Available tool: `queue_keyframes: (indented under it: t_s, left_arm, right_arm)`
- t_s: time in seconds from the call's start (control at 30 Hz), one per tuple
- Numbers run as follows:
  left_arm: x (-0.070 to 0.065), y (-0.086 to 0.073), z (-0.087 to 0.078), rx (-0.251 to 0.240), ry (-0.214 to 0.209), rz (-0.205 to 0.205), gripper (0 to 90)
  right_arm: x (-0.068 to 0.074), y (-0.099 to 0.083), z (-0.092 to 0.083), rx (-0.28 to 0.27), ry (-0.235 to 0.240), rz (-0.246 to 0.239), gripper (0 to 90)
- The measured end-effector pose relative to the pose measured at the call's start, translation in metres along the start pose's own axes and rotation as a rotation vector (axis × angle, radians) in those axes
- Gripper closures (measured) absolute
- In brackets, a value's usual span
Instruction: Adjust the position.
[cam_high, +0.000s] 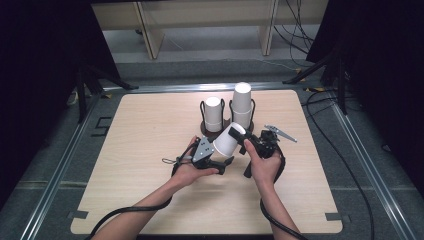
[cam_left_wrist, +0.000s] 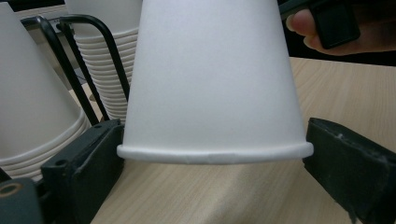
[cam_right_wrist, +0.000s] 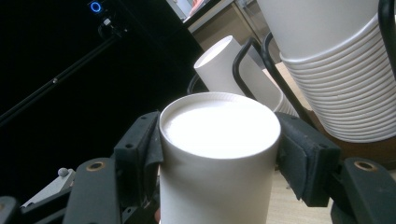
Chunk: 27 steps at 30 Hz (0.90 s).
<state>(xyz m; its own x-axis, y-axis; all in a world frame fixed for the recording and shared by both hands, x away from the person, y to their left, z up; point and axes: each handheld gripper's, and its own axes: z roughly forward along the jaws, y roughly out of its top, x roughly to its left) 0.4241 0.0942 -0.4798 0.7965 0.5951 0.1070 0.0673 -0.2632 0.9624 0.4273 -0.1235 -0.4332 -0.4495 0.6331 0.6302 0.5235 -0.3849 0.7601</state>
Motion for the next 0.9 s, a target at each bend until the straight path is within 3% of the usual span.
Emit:
queue_keyframes:
  t_s: [0.13,0.2,0.23,0.3,0.57,0.9]
  left_arm:
    - [0.001,-0.0003,0.0005,-0.018,0.004,-0.009,11.2]
    - [0.0013,0.0004,-0.0009,-0.004,0.005,-0.01,13.7]
    - [0.0018,0.0006,-0.001,-0.008,0.002,-0.01,14.0]
    - [0.0017,0.0012,-0.0013,-0.011,0.001,-0.009,14.5]
    - [0.0009,0.0024,-0.0024,-0.012,0.006,-0.004,16.9]
    - [0.0022,0.0033,-0.0012,-0.012,-0.009,-0.008,14.1]
  right_arm:
    - [-0.0004,-0.0004,0.0,0.0,-0.004,0.002,35.6]
    - [-0.0011,-0.0006,0.0,-0.005,0.008,0.004,35.4]
    - [-0.0005,-0.0002,-0.0007,0.002,-0.018,0.008,35.4]
    - [-0.0022,-0.0002,-0.0009,-0.01,0.005,0.005,35.3]
    - [-0.0023,0.0004,-0.0019,-0.013,0.008,0.012,34.6]
    - [-0.0022,0.0003,-0.002,-0.015,0.009,0.013,35.3]
